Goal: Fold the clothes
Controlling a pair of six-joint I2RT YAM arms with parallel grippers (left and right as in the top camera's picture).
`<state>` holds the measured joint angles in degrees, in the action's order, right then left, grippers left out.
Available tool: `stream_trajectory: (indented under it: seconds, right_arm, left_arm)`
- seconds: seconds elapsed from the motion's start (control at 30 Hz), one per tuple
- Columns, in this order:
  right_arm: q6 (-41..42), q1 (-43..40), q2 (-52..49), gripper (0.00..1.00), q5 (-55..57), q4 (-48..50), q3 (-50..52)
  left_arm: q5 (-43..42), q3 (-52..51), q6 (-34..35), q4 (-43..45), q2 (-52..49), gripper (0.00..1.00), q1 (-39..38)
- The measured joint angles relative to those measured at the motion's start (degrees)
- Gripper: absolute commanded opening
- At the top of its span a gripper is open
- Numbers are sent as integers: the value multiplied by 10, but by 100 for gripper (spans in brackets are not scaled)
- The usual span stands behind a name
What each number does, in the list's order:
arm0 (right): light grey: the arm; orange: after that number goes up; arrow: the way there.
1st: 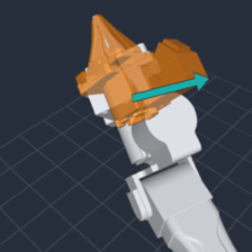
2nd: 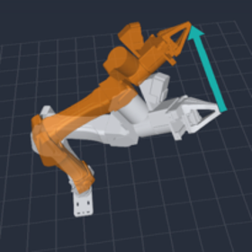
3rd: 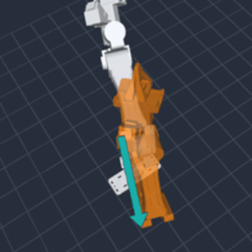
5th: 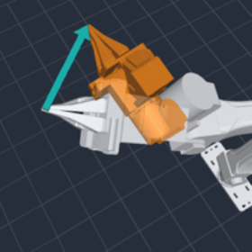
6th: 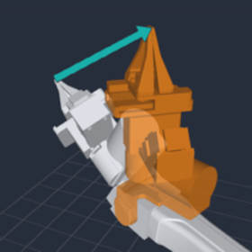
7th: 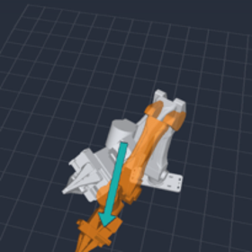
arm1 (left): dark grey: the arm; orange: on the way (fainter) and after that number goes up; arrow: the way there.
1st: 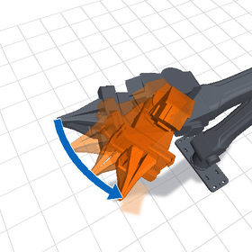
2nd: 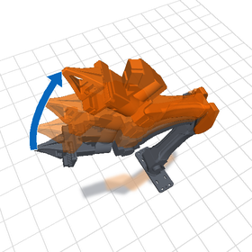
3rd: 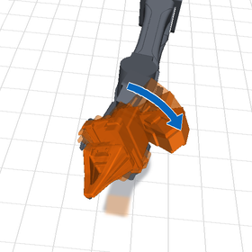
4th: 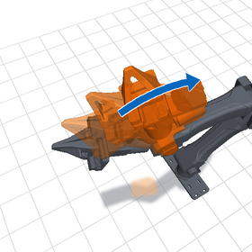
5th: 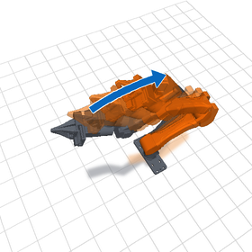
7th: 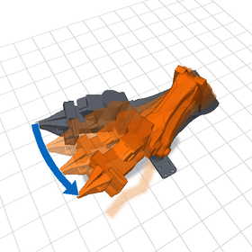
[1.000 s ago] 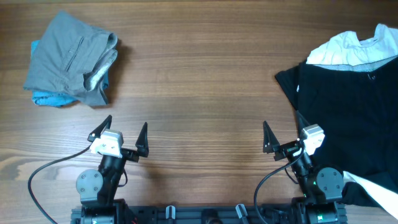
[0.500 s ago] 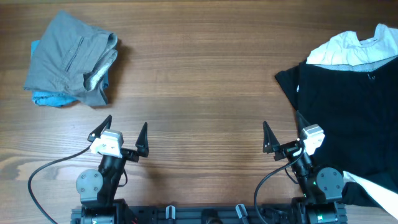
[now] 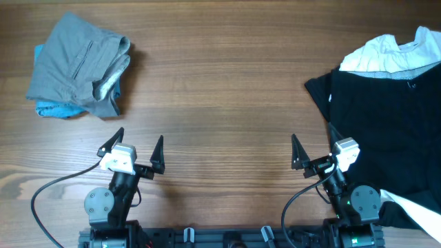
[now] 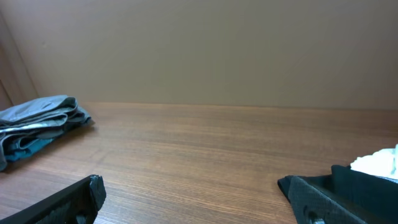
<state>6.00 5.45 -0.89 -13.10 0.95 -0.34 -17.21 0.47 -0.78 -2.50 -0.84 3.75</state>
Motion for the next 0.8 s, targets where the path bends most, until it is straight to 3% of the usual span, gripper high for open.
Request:
stream_trajectory:
  seconds: [0.8]
  right_arm:
    - [0,0,0,100,-23,-1,-1]
  left_arm:
    - [-5,0,0,5,0,100,0]
